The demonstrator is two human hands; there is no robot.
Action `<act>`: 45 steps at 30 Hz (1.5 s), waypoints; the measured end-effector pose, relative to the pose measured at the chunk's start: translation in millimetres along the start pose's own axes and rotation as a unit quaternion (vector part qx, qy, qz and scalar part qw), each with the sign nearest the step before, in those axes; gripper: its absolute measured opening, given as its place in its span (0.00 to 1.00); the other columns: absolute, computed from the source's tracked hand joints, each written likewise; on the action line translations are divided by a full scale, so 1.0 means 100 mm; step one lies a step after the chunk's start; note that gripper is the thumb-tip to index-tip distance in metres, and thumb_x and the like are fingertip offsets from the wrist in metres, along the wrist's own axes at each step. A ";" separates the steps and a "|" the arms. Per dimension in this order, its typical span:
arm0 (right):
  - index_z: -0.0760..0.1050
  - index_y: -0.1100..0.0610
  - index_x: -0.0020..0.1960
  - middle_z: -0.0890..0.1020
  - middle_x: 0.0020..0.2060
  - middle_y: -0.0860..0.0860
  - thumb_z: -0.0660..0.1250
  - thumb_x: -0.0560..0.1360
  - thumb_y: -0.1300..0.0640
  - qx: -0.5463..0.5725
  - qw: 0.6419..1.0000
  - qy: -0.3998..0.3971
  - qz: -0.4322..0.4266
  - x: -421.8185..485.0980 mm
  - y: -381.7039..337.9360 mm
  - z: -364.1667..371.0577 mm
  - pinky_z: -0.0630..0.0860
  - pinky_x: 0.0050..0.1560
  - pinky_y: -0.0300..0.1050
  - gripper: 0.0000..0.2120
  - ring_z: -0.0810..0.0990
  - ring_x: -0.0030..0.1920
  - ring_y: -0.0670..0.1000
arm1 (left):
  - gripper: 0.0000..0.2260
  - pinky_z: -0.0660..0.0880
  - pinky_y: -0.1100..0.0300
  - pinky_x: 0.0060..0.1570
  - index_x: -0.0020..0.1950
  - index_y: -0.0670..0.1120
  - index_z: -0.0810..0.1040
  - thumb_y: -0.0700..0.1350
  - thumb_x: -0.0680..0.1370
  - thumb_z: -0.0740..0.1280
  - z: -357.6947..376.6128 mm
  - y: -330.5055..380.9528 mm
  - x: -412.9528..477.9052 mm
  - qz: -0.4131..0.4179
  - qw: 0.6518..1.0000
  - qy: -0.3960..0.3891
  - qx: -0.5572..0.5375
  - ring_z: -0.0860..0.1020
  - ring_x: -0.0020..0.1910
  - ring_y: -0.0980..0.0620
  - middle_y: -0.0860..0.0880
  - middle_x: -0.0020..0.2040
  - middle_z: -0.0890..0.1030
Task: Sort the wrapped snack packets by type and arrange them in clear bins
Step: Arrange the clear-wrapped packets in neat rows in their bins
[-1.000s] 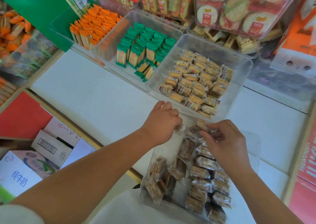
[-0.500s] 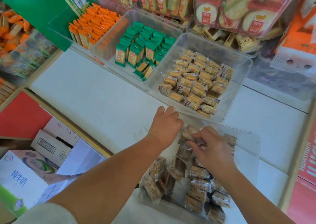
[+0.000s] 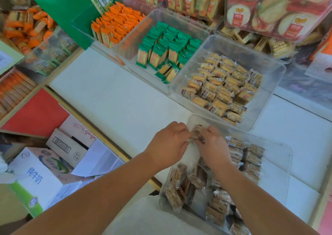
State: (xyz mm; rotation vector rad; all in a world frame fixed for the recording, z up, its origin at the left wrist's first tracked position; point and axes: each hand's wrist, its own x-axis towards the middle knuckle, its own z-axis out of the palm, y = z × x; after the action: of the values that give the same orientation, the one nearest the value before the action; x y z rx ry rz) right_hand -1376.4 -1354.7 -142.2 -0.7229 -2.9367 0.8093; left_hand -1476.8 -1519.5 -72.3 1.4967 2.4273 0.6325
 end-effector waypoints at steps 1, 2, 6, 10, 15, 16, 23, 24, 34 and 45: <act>0.79 0.59 0.46 0.74 0.46 0.51 0.74 0.75 0.57 -0.014 1.000 -0.008 0.000 0.01 -0.01 -0.03 0.77 0.31 0.49 0.06 0.79 0.34 0.56 | 0.04 0.80 0.50 0.40 0.52 0.43 0.83 0.40 0.78 0.71 0.06 0.05 -0.03 0.008 1.000 -0.012 0.008 0.76 0.49 0.47 0.47 0.49 0.80; 0.80 0.58 0.46 0.76 0.46 0.50 0.72 0.76 0.55 -0.024 1.000 -0.019 0.000 0.02 -0.02 -0.07 0.76 0.32 0.46 0.05 0.80 0.37 0.55 | 0.04 0.79 0.50 0.38 0.48 0.43 0.83 0.38 0.75 0.73 0.11 0.10 -0.05 0.014 1.000 -0.018 0.020 0.76 0.46 0.46 0.47 0.46 0.80; 0.85 0.51 0.48 0.85 0.43 0.46 0.75 0.75 0.57 0.031 0.999 -0.015 -0.029 -0.05 0.03 -0.35 0.82 0.37 0.49 0.03 0.84 0.43 0.53 | 0.09 0.78 0.54 0.48 0.39 0.45 0.82 0.36 0.61 0.75 0.23 0.39 0.01 0.037 0.992 -0.032 0.116 0.77 0.42 0.46 0.49 0.38 0.79; 0.86 0.50 0.51 0.85 0.45 0.40 0.77 0.74 0.61 0.162 0.987 0.017 -0.006 -0.22 0.22 -0.65 0.78 0.44 0.28 0.09 0.84 0.42 0.38 | 0.09 0.77 0.53 0.52 0.54 0.44 0.82 0.40 0.74 0.69 0.39 0.64 0.02 -0.021 0.991 -0.118 0.064 0.77 0.51 0.45 0.46 0.48 0.81; 0.85 0.47 0.51 0.84 0.43 0.35 0.74 0.77 0.58 0.231 0.966 0.023 0.110 -0.52 0.44 -0.83 0.73 0.45 0.22 0.07 0.81 0.45 0.33 | 0.23 0.78 0.48 0.61 0.78 0.48 0.64 0.53 0.85 0.59 0.73 0.67 0.20 -0.266 0.916 -0.295 -0.059 0.78 0.61 0.42 0.42 0.66 0.78; 0.85 0.47 0.50 0.84 0.40 0.34 0.74 0.76 0.59 0.242 0.962 0.021 0.121 -0.55 0.46 -0.85 0.73 0.45 0.22 0.07 0.81 0.44 0.33 | 0.26 0.77 0.48 0.61 0.82 0.49 0.58 0.52 0.85 0.60 0.76 0.65 0.24 -0.281 0.907 -0.300 -0.091 0.78 0.62 0.41 0.41 0.70 0.76; 0.83 0.43 0.48 0.84 0.41 0.35 0.75 0.75 0.59 0.221 0.968 -0.031 0.117 -0.65 0.54 -0.81 0.79 0.47 0.32 0.11 0.82 0.43 0.36 | 0.36 0.78 0.57 0.50 0.84 0.53 0.54 0.45 0.80 0.69 0.86 0.56 0.37 -0.373 0.838 -0.256 -0.306 0.81 0.56 0.48 0.44 0.72 0.75; 0.84 0.45 0.50 0.84 0.41 0.37 0.76 0.74 0.59 0.201 0.973 -0.041 0.106 -0.63 0.53 -0.78 0.80 0.47 0.36 0.10 0.82 0.43 0.38 | 0.34 0.78 0.58 0.53 0.81 0.51 0.60 0.46 0.78 0.72 0.88 0.56 0.38 -0.381 0.831 -0.231 -0.334 0.81 0.56 0.49 0.46 0.67 0.79; 0.80 0.46 0.59 0.84 0.50 0.43 0.79 0.66 0.46 -0.034 0.995 -0.072 -0.055 -0.46 0.39 -0.49 0.80 0.49 0.47 0.22 0.81 0.51 0.49 | 0.05 0.84 0.44 0.50 0.48 0.45 0.83 0.42 0.75 0.77 0.70 0.53 0.40 -0.457 0.775 -0.064 -0.431 0.86 0.42 0.48 0.43 0.43 0.87; 0.84 0.55 0.56 0.77 0.44 0.53 0.81 0.62 0.68 -0.108 0.988 0.052 -0.101 -0.31 0.49 -0.27 0.80 0.39 0.54 0.24 0.78 0.42 0.58 | 0.17 0.77 0.49 0.56 0.69 0.52 0.77 0.44 0.80 0.69 0.36 0.63 -0.04 -0.096 0.906 -0.413 0.007 0.77 0.57 0.44 0.45 0.61 0.77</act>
State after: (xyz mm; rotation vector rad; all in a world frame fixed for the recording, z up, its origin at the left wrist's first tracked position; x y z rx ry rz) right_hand -1324.1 -1317.8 -139.0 -0.4488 -2.9666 0.4286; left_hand -1410.3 -1489.2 -74.8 1.1624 1.8543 -0.0787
